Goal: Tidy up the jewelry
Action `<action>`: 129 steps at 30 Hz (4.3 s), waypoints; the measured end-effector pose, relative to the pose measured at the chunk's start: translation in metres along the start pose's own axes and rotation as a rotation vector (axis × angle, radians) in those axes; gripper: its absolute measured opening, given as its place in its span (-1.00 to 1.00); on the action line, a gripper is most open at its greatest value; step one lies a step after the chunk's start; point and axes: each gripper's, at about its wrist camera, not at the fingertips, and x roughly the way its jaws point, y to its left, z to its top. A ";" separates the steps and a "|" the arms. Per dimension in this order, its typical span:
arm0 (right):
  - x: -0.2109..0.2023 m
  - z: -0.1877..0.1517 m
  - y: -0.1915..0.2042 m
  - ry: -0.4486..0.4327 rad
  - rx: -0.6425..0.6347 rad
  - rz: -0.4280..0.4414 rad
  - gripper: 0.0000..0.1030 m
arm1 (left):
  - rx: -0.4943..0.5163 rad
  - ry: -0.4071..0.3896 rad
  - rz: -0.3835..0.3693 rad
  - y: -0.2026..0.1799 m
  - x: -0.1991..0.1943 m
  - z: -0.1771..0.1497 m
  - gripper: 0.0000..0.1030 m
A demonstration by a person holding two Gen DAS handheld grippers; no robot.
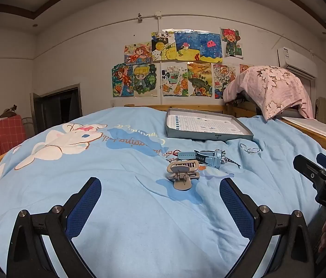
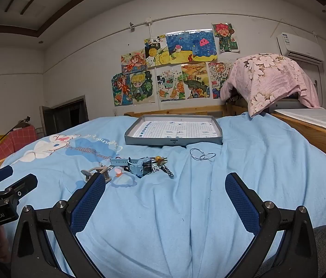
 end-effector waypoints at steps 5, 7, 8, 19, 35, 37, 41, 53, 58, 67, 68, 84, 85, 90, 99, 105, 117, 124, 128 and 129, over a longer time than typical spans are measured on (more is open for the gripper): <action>0.000 0.000 0.000 0.002 -0.001 0.000 0.97 | 0.000 0.001 0.001 0.000 0.000 0.000 1.00; 0.000 0.000 0.000 0.001 -0.001 0.000 0.97 | 0.001 0.001 0.001 0.000 0.000 0.000 1.00; 0.000 0.000 0.000 0.002 -0.001 0.000 0.97 | 0.000 0.001 0.000 0.000 0.000 0.000 1.00; 0.000 0.000 0.001 0.003 -0.001 0.000 0.98 | 0.001 0.002 0.003 0.000 0.000 0.000 1.00; 0.001 0.000 0.001 0.004 -0.001 -0.001 0.97 | 0.000 0.006 0.002 0.000 0.000 0.000 1.00; 0.001 -0.001 0.001 0.004 -0.001 -0.001 0.98 | 0.001 0.006 0.003 0.000 0.000 0.000 1.00; 0.001 -0.001 0.001 0.004 0.000 -0.001 0.97 | 0.001 0.007 0.002 0.000 0.000 0.000 1.00; 0.000 0.000 0.002 0.005 -0.001 -0.001 0.98 | 0.002 0.008 0.003 0.000 0.000 0.000 1.00; 0.000 0.000 0.001 0.005 -0.001 -0.001 0.98 | 0.002 0.010 0.002 0.000 0.000 0.000 1.00; 0.000 0.000 0.001 0.005 0.000 -0.001 0.98 | 0.002 0.010 0.004 0.000 0.000 0.001 1.00; 0.000 0.000 0.001 0.005 0.000 -0.001 0.97 | 0.003 0.010 0.003 0.000 0.001 0.001 1.00; -0.001 0.001 0.002 0.005 0.000 -0.001 0.98 | 0.004 0.012 0.003 0.000 0.001 0.000 1.00; -0.001 0.001 0.002 0.005 0.000 -0.001 0.98 | 0.004 0.012 0.004 0.000 0.001 0.001 1.00; -0.001 0.001 0.001 0.005 0.000 -0.001 0.98 | 0.004 0.011 0.004 -0.001 0.001 0.000 1.00; 0.000 0.001 0.001 0.005 -0.001 -0.002 0.98 | -0.003 0.020 -0.003 0.000 0.001 0.001 1.00; 0.005 0.007 -0.003 0.043 0.017 0.027 0.98 | -0.048 0.079 -0.042 0.006 0.027 -0.012 1.00; 0.059 0.051 -0.006 0.117 -0.139 0.118 0.97 | -0.034 0.158 -0.110 -0.003 0.089 0.018 1.00; 0.128 0.064 -0.013 0.208 -0.101 0.212 0.97 | -0.070 0.188 -0.139 -0.008 0.132 0.030 1.00; 0.162 0.058 -0.013 0.249 -0.061 0.278 0.97 | -0.052 0.217 -0.157 -0.014 0.147 0.024 0.86; 0.172 0.055 -0.012 0.262 -0.056 0.300 0.97 | -0.044 0.226 -0.157 -0.015 0.150 0.021 0.84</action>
